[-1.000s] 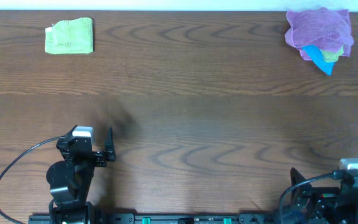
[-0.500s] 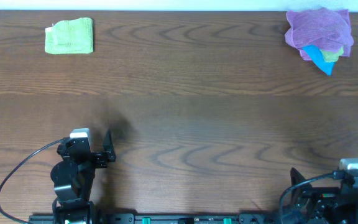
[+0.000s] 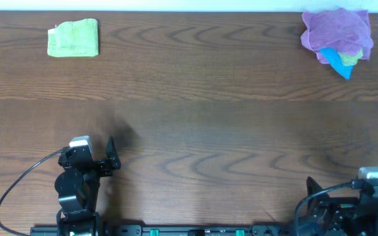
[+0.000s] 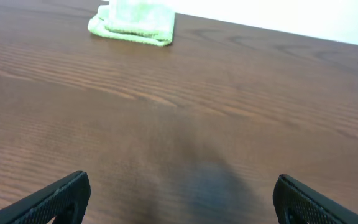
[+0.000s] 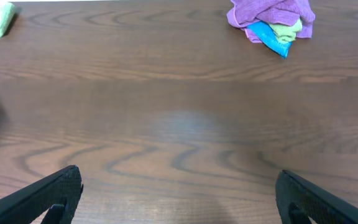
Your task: Fold the cloth
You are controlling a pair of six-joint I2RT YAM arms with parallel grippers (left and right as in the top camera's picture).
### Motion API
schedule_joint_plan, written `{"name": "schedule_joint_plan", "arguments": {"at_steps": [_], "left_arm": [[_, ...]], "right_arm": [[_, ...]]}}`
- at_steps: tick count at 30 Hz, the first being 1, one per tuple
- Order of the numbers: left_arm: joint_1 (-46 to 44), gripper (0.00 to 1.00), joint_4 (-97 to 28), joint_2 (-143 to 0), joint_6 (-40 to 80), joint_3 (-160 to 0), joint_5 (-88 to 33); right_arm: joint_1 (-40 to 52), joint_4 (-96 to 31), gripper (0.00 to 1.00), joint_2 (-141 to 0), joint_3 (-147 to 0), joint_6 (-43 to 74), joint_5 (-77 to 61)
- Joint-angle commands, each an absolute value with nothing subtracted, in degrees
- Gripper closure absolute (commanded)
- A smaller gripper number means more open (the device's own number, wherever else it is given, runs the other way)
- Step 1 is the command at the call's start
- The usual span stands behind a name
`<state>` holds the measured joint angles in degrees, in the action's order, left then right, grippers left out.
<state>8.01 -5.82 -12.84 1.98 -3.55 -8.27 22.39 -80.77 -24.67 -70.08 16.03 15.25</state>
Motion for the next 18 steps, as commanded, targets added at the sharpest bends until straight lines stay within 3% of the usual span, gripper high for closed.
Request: {"name": "schedule_joint_plan", "arguments": {"at_steps": [1,18], "left_arm": [[7.9,0.04,-5.7,-12.2,3.0,-1.6,-7.3],[7.8,0.05,-6.6,-5.3,3.4,-1.5,-7.0]], "right_arm": [[22.1,-80.7,0.01,-24.6,-70.4,15.6,15.9],[22.1,-80.7,0.01,-24.6,-70.4,15.6,15.9]]}}
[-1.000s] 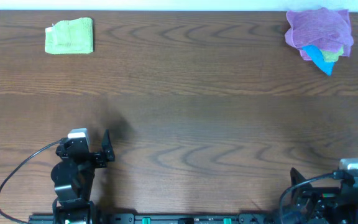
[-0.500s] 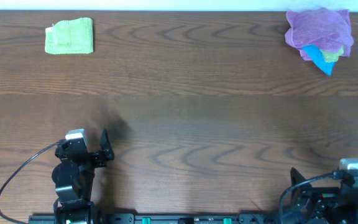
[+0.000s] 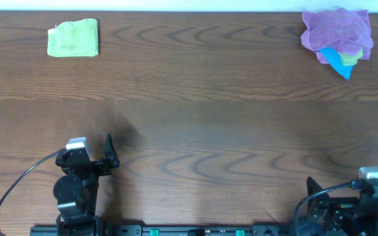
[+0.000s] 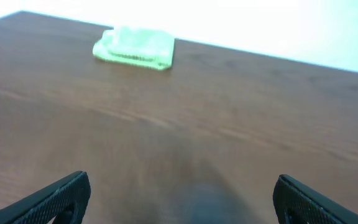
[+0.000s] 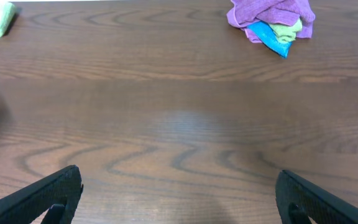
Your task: Fold the cloth
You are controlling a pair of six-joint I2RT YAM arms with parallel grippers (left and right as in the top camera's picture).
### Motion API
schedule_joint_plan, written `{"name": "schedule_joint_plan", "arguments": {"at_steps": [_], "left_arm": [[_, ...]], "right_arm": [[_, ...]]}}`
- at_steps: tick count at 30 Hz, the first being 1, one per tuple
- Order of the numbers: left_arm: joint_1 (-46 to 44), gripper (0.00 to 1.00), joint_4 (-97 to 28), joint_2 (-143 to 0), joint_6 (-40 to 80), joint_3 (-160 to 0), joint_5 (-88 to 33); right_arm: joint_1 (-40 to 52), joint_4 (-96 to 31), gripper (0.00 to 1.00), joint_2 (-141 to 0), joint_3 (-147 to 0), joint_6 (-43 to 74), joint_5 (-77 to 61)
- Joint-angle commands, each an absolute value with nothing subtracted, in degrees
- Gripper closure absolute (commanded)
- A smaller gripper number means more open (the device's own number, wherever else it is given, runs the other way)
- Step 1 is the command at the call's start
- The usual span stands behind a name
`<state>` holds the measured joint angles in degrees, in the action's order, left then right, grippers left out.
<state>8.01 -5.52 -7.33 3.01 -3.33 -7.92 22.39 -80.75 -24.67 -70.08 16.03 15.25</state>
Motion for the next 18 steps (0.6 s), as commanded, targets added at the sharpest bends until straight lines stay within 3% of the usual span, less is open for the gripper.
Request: {"name": "schedule_joint_plan", "arguments": {"at_steps": [1,18], "left_arm": [[7.8,0.05,-6.6,-4.6,3.4,-1.5,-6.9],[7.7,0.05,-6.8,-0.2,3.2,-1.5,-5.3]], "right_arm": [[22.1,-80.7,0.01,-24.6,-70.4,15.6,15.9],[22.1,-80.7,0.01,-24.6,-70.4,15.6,15.9]]}}
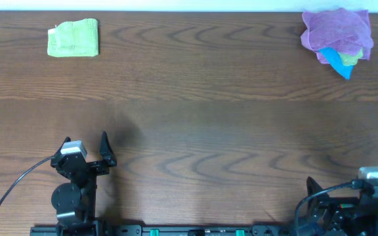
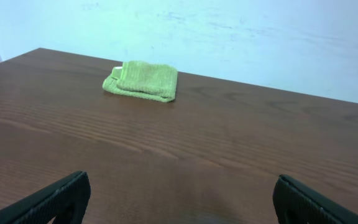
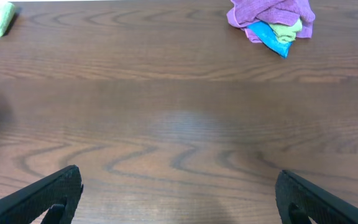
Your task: Fold the cloth
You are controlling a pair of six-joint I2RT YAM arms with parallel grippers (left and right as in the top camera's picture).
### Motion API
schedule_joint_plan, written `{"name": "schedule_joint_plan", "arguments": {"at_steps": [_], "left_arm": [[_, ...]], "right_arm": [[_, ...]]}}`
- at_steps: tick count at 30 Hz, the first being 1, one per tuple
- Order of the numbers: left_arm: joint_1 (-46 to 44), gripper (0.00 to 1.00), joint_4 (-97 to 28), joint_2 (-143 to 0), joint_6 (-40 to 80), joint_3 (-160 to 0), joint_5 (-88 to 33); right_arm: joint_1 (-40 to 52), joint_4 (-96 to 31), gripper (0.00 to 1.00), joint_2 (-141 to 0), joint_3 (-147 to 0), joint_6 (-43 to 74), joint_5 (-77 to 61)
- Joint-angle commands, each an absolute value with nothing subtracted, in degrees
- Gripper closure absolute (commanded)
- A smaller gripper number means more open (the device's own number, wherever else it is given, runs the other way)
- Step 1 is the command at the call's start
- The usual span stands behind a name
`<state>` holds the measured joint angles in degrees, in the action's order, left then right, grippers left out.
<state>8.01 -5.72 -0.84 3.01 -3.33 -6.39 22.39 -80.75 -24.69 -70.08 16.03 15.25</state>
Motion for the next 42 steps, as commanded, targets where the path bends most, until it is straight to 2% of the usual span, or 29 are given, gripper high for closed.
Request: {"name": "schedule_joint_plan", "arguments": {"at_steps": [1,38,42], "left_arm": [[7.7,0.05,-6.8,-0.3,3.2,-1.5,-5.3],[7.7,0.04,-6.6,-0.3,3.2,-1.5,-5.4],[7.7,0.04,-6.6,-0.3,3.2,-1.5,-5.4]], "right_arm": [[22.1,-80.7,0.01,-24.6,-70.4,15.6,15.9],[22.1,-83.2,0.01,-24.6,-70.4,15.5,17.9],[20.3,-80.4,0.01,-24.2,-70.3,14.0,19.6]]}}
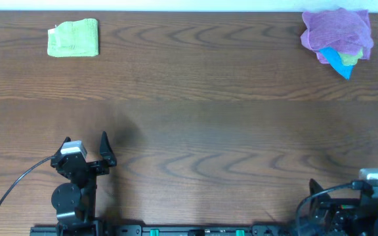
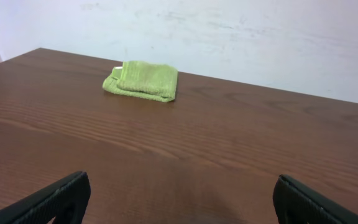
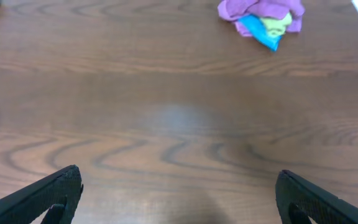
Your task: Fold the cloth
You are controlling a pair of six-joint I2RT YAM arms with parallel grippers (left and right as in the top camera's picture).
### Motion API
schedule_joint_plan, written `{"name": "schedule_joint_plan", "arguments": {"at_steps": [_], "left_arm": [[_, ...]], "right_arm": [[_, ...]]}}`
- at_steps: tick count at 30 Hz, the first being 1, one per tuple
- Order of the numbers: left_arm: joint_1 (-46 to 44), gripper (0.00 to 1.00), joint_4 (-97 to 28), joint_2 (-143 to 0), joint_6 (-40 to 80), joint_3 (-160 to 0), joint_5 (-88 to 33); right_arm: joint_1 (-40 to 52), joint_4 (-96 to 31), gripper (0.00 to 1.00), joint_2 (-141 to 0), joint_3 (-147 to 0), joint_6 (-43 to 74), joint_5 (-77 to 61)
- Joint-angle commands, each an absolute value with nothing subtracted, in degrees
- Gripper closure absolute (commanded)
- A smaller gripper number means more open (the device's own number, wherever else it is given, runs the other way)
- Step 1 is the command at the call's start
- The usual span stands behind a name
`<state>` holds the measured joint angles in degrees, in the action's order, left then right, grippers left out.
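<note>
A folded green cloth (image 1: pixel 73 38) lies at the table's far left corner, also in the left wrist view (image 2: pixel 142 81). A crumpled heap of purple, blue and green cloths (image 1: pixel 337 39) sits at the far right corner, seen too in the right wrist view (image 3: pixel 261 17). My left gripper (image 2: pixel 180 198) is open near the front left edge, far from the green cloth, nothing between its fingers. My right gripper (image 3: pixel 179 196) is open at the front right edge, far from the heap.
The brown wooden table (image 1: pixel 195 124) stretches bare between the two cloth spots. A pale wall (image 2: pixel 229 37) rises behind the far edge. A black cable (image 1: pixel 12 190) loops beside the left arm's base.
The right wrist view has shifted slightly, with the cloth heap now a little higher and further left in it. The left arm and both cloths stay as they were.
The left gripper stood open a bit forward over the table with the folded green cloth far ahead. Over the following moments it drew back toward the front edge and tilted up, the wall coming into view. The right arm stayed at the front right, shifting slightly now.
</note>
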<state>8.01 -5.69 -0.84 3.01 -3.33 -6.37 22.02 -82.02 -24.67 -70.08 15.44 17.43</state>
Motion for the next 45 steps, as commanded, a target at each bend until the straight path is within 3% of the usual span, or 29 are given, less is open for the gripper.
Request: {"name": "schedule_joint_plan", "arguments": {"at_steps": [1,10,24,45], "left_arm": [[7.7,0.04,-6.6,-0.3,3.2,-1.5,-5.4],[7.7,0.04,-6.6,-0.3,3.2,-1.5,-5.4],[7.7,0.05,-6.6,-0.3,3.2,-1.5,-5.4],[7.7,0.05,-6.6,-0.3,3.2,-1.5,-5.4]], "right_arm": [[19.3,-79.2,0.01,-23.9,-69.9,14.0,19.7],[7.2,-55.3,0.01,-12.9,-51.0,-0.6,7.3],[6.0,-36.7,0.01,-6.4,-21.5,-1.4,5.6],[6.0,-35.5,0.01,-0.3,-12.6,-1.4,6.6]]}}
